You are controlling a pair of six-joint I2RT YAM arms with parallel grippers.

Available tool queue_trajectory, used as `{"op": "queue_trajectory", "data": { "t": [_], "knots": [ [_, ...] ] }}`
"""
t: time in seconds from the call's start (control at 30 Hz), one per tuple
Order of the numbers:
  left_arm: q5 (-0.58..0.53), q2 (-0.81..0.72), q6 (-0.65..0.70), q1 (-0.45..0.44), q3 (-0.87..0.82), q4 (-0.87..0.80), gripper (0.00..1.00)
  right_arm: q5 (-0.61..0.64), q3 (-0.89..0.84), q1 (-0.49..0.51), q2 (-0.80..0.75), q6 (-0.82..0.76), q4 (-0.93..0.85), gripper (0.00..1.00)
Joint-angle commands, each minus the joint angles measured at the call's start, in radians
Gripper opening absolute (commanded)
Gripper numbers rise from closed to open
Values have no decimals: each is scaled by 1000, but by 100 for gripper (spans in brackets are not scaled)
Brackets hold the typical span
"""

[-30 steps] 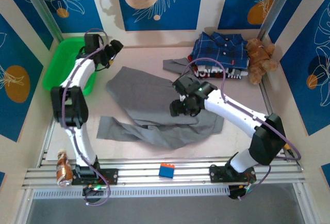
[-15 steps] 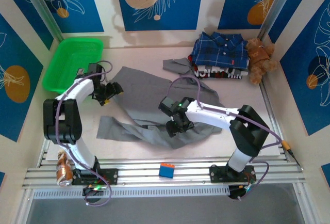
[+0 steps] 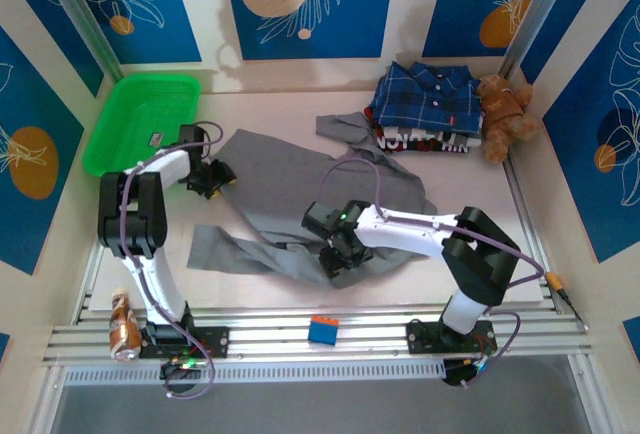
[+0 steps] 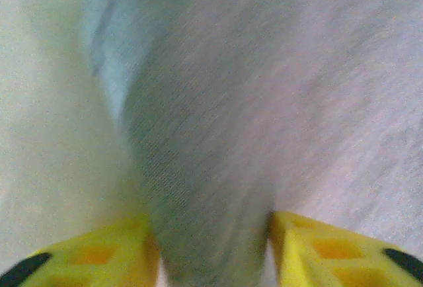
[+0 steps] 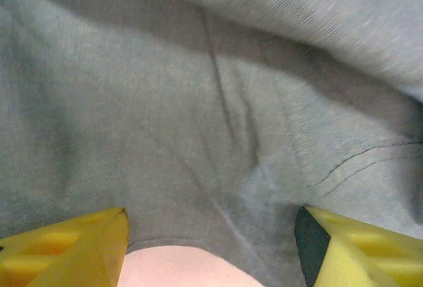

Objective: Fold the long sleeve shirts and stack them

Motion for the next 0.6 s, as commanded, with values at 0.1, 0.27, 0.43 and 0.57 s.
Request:
{"op": "queue_trajectory", "data": {
  "t": [0.1,0.27,0.43,0.57],
  "knots": [
    [-5,18,58,-17,125,-54,16,-3,15,-4,63,17,-12,65],
    [-73,-74,188,-6,147,-216,15,23,12,-32,57,21,-5,29],
    [-130,-129,310,1,249,-374,15,18,-36,-106,10,20,-3,16],
    [-146,-156,375,-5,362,-497,13,29,-39,-159,-20,-31,-13,10]
  ]
}}
